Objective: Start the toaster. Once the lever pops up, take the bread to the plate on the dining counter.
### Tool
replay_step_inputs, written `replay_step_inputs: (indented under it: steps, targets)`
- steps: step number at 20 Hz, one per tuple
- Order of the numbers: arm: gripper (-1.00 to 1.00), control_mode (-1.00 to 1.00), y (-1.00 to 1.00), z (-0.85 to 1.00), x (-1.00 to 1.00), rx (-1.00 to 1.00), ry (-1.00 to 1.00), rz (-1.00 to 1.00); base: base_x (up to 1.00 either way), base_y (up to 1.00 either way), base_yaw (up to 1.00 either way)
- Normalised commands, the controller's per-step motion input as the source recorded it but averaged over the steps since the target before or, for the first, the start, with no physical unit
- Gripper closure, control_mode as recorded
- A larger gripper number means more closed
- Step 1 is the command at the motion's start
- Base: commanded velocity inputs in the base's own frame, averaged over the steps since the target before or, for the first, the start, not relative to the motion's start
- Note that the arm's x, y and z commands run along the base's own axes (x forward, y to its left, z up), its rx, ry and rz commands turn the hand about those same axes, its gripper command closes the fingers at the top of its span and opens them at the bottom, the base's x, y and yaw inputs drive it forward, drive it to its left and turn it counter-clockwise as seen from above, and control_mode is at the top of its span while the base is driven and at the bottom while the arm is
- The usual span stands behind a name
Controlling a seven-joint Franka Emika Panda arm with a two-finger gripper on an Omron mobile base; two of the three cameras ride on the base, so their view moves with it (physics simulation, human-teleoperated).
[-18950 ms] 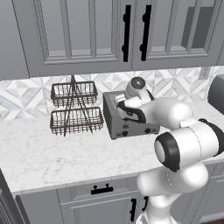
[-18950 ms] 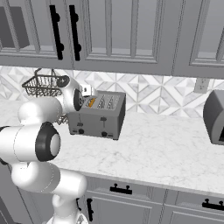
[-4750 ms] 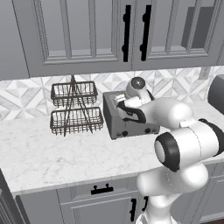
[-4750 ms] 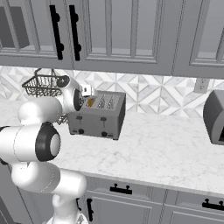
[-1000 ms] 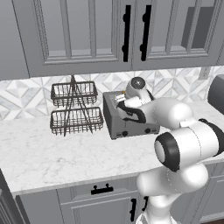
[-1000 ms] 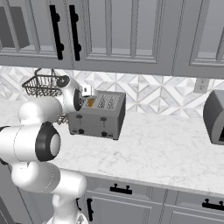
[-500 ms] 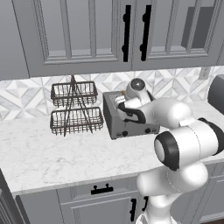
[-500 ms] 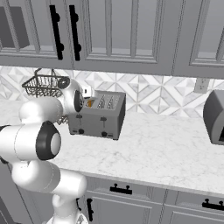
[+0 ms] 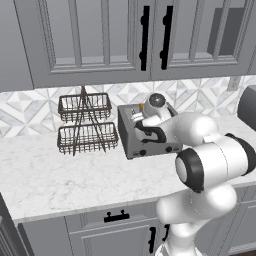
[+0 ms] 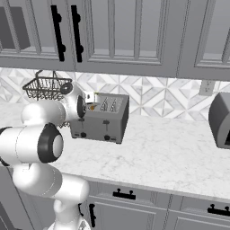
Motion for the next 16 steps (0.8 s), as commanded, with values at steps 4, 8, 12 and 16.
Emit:
replay_step_inputs:
  steps: [4,8,12,16]
  targets:
    - [-1.0,-1.0,0.0,-0.01,0.08,0.0,0.0,0.0,0.0,0.0,0.0]
    - [-1.0,-1.0,0.0,0.0,0.17,0.02,0.0,0.0,0.0,0.0,0.0]
    - [-1.0,-1.0,0.0,-0.01,0.24,0.0,0.0,0.0,0.0,0.0,0.0]
    - [-1.0,-1.0,0.0,-0.09,0.29,0.0,0.0,0.0,0.0,0.0,0.0]
